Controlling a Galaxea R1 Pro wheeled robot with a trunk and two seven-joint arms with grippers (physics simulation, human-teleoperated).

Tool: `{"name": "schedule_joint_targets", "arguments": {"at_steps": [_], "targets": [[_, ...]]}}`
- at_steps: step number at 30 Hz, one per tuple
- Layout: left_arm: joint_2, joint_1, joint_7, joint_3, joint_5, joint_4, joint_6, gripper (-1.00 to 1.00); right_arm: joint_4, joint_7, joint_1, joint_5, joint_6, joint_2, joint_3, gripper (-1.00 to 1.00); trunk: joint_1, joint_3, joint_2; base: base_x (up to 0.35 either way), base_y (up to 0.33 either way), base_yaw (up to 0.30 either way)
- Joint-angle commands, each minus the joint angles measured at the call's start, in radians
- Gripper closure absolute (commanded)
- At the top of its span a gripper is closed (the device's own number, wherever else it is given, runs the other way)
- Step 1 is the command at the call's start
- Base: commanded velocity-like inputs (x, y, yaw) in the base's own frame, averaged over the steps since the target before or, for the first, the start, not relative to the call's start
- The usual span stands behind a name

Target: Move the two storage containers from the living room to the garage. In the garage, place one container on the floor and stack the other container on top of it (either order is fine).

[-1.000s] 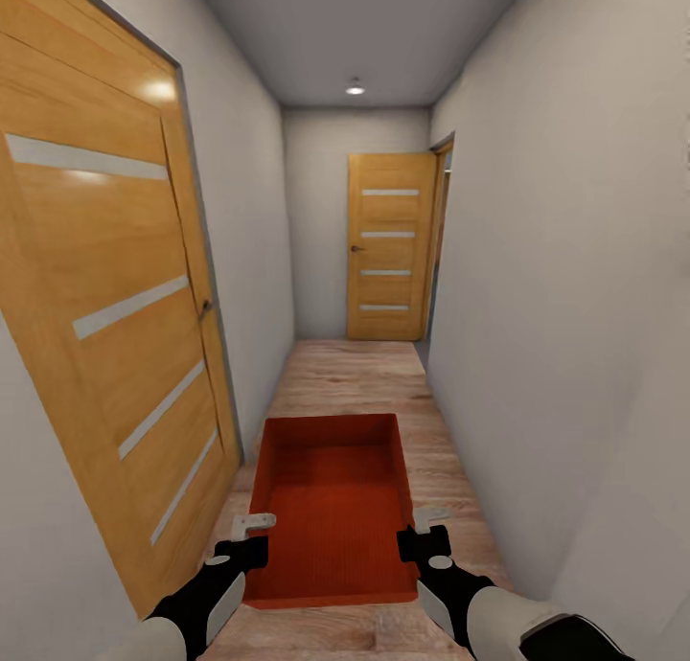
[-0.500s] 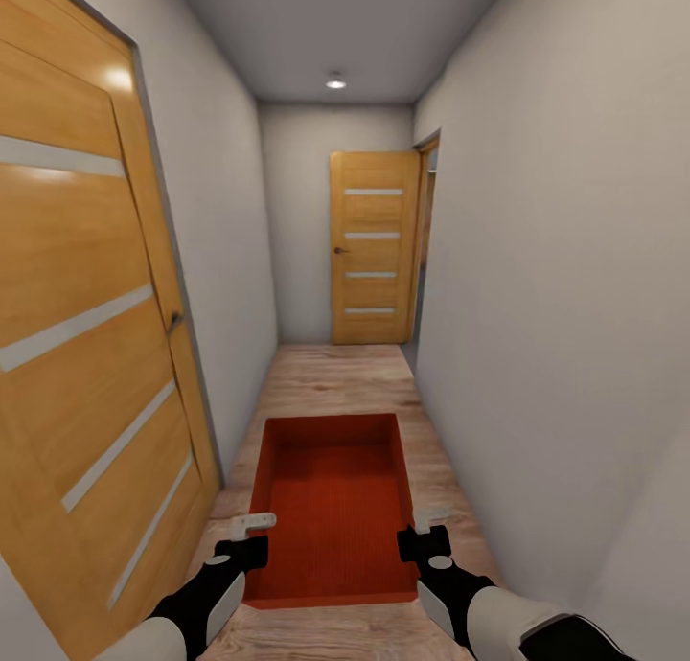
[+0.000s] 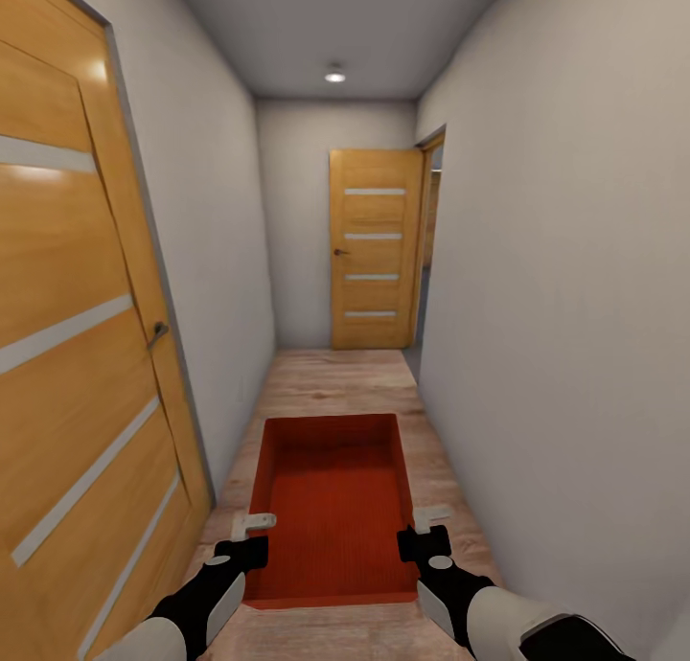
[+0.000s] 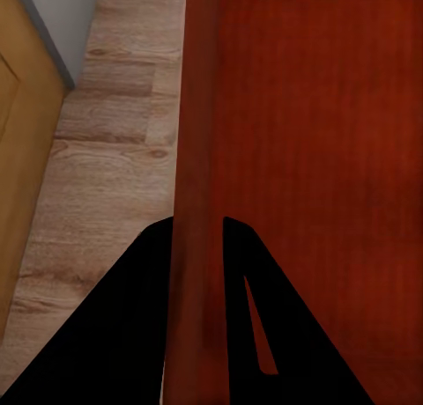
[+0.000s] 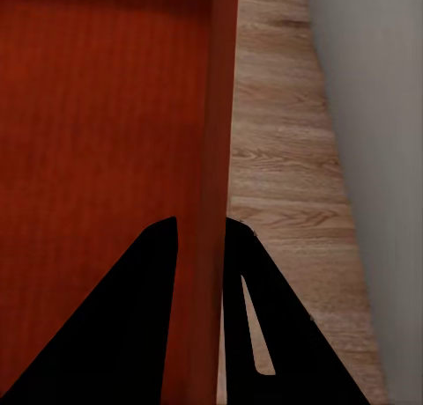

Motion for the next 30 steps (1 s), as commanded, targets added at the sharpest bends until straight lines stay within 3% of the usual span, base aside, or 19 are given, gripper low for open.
{"name": "schedule_joint_targets", "arguments": {"at_steps": [1,30], "targets": [[0.004,-0.001,0.014,0.055,0.001,-0.006,-0.028,1.00,0.002,0.006,0.000,0.001,0.000,0.000,-0.042,1.00,0.001,-0.002,-0.002,0.326,0.000,0.000],[0.004,-0.001,0.014,0.055,0.001,-0.005,-0.028,1.00,0.002,0.006,0.000,0.001,0.000,0.000,-0.042,1.00,0.001,-0.002,-0.002,0.326,0.000,0.000]]}}
